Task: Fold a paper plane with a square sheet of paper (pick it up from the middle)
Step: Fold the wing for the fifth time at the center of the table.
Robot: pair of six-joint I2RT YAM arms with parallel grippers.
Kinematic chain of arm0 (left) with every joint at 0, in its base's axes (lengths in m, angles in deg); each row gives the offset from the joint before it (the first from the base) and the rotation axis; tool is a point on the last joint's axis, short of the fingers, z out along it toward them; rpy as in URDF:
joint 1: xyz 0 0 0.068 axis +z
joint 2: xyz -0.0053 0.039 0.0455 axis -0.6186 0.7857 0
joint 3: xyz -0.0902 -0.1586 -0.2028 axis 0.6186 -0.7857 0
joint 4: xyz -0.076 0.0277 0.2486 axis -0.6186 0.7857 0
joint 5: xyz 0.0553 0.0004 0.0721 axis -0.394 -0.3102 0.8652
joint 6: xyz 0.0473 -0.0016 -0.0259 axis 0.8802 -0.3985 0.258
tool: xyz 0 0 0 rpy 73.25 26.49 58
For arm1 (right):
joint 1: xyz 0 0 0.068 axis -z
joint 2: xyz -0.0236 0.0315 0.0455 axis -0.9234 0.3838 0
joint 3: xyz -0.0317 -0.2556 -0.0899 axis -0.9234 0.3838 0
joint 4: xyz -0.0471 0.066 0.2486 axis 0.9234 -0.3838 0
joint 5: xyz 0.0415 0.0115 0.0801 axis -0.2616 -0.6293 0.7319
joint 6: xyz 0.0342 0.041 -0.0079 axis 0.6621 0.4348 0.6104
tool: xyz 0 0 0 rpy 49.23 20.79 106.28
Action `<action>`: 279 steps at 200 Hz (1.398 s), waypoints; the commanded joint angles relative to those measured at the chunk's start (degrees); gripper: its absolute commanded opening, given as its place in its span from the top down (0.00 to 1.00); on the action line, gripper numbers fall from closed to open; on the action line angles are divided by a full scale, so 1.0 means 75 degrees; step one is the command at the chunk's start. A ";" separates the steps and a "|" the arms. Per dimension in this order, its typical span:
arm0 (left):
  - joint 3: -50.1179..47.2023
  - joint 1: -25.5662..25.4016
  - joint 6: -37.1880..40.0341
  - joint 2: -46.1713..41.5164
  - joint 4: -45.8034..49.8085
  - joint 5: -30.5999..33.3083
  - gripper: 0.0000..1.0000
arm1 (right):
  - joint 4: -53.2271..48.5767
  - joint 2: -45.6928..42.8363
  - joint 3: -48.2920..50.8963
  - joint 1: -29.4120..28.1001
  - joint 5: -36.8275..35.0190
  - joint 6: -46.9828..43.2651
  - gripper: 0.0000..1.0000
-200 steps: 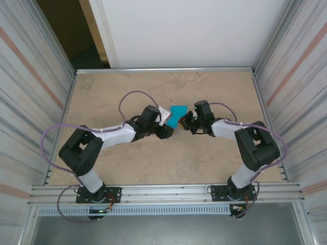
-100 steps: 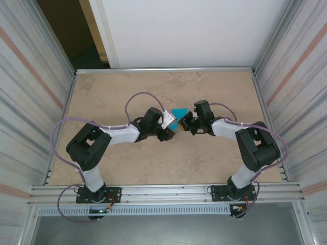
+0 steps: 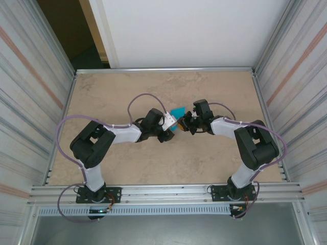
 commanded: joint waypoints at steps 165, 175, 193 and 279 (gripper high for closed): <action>0.0344 -0.0037 0.0283 0.0372 0.0416 -0.0661 0.86 | -0.0920 -0.0306 -0.0282 0.0137 -0.0414 -0.0531 0.46; 0.0383 -0.0022 0.0258 0.0395 0.0474 -0.0712 0.87 | -0.1001 -0.0412 -0.0273 0.0184 -0.0475 -0.0592 0.44; 0.0397 0.0067 0.0051 0.0395 0.0455 -0.0967 0.89 | -0.1126 -0.0587 -0.0224 0.0330 -0.0614 -0.0977 0.41; 0.1221 0.0756 -0.1733 0.0873 0.1471 -0.2961 0.93 | -0.1562 -0.1442 0.0391 0.0782 -0.1154 -0.2421 0.35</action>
